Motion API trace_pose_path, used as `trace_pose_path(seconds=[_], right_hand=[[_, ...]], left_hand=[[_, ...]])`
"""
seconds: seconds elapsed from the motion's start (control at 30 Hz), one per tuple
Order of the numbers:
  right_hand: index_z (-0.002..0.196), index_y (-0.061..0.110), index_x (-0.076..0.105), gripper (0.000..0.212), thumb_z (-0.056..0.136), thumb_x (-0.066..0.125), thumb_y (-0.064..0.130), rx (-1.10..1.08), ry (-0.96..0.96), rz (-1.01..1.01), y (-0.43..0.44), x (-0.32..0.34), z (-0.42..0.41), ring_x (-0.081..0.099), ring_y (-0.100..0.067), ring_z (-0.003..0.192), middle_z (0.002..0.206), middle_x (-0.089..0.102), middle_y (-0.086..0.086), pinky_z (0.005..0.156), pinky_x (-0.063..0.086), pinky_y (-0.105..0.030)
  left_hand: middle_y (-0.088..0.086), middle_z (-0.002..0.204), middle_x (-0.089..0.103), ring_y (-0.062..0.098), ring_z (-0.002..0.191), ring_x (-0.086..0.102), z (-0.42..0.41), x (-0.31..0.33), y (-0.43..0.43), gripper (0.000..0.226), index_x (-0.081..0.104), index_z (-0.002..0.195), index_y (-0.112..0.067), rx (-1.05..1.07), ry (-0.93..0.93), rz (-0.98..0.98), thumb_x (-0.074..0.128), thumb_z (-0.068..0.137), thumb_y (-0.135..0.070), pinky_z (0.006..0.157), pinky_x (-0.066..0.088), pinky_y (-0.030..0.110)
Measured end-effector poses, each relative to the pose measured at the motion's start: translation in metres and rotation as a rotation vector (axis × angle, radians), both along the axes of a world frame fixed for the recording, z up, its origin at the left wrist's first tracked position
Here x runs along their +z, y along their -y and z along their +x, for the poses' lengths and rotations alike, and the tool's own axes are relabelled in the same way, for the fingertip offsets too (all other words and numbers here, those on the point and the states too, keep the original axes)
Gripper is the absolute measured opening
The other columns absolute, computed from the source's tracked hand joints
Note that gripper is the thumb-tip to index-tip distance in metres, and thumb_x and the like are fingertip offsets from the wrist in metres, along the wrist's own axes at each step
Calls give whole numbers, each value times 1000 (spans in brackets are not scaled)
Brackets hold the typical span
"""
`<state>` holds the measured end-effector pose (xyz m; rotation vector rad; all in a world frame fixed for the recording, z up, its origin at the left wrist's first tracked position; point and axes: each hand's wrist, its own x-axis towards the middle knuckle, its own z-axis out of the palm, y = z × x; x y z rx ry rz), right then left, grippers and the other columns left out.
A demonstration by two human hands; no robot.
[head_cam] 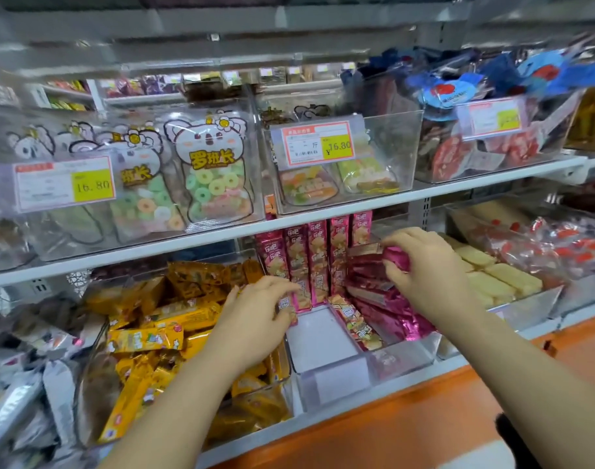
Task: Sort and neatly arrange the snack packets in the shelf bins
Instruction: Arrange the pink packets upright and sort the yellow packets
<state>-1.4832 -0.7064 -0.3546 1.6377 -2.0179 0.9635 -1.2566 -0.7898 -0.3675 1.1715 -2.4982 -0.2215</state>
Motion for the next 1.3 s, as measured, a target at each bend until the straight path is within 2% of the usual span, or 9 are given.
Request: trace_pose_path(seconds=[0.2, 0.33, 0.43, 0.57, 0.67, 0.8, 0.97, 1.13, 1.3], right_hand=[[88, 25, 68, 18, 72, 76, 29, 96, 364, -137, -7, 6, 18, 57, 12, 69, 75, 62, 22, 68, 41, -3], [76, 26, 68, 21, 68, 78, 43, 79, 459, -68, 7, -5, 21, 59, 8, 69, 71, 67, 14, 62, 43, -7], [71, 29, 64, 24, 66, 79, 47, 84, 467, -71, 16, -6, 27, 57, 7, 68, 68, 63, 17, 62, 40, -7], [107, 30, 61, 43, 70, 75, 48, 198, 618, -35, 26, -7, 32, 57, 1, 63, 83, 62, 12, 62, 42, -7], [130, 27, 45, 58, 79, 71, 35, 319, 768, 120, 30, -14, 31, 60, -8, 66, 94, 61, 2, 72, 51, -25], [133, 17, 43, 61, 80, 72, 12, 389, 757, 256, 38, -25, 30, 57, -9, 61, 106, 63, -5, 69, 52, -26], [116, 19, 58, 48, 73, 78, 27, 354, 583, 259, 49, -38, 35, 49, 0, 60, 90, 59, 9, 64, 42, -16], [110, 16, 59, 43, 73, 78, 28, 253, 495, 194, 75, -51, 41, 51, -2, 66, 88, 64, 4, 64, 42, -20], [112, 11, 59, 43, 75, 76, 24, 219, 454, 164, 114, -56, 39, 63, -22, 100, 107, 68, -5, 84, 49, -31]], left_hand=[[-16, 138, 44, 8, 128, 40, -26, -5, 3, 57, 38, 137, -43, -153, -250, 31, 63, 87, -33, 110, 29, 42], [-17, 137, 45, 9, 125, 43, -47, -12, 7, 71, 32, 139, -46, -223, -145, 95, 69, 78, -48, 108, 33, 39], [-19, 105, 53, 6, 101, 55, -56, -13, 7, 69, 35, 139, -39, -208, -95, 87, 68, 79, -46, 92, 46, 30], [-15, 81, 54, 6, 76, 57, -56, -14, 15, 66, 34, 139, -35, -168, -115, 139, 67, 82, -36, 73, 51, 31], [-11, 73, 60, 6, 67, 58, -51, -15, 21, 55, 41, 130, -34, -148, -156, 183, 66, 81, -31, 66, 52, 32], [-17, 85, 60, 1, 74, 62, -44, -14, 26, 48, 44, 122, -36, -146, -337, 219, 67, 81, -27, 71, 55, 31], [-15, 105, 60, -5, 78, 64, -40, -9, 28, 44, 40, 115, -33, -207, -620, 385, 64, 86, -10, 64, 49, 10], [-19, 109, 59, 2, 95, 61, -32, -9, 43, 46, 45, 132, -31, -104, -473, 242, 60, 90, -22, 65, 51, 18], [-9, 137, 47, 11, 124, 45, -25, -18, 61, 41, 48, 132, -31, 62, -188, -35, 54, 92, -32, 104, 39, 32]])
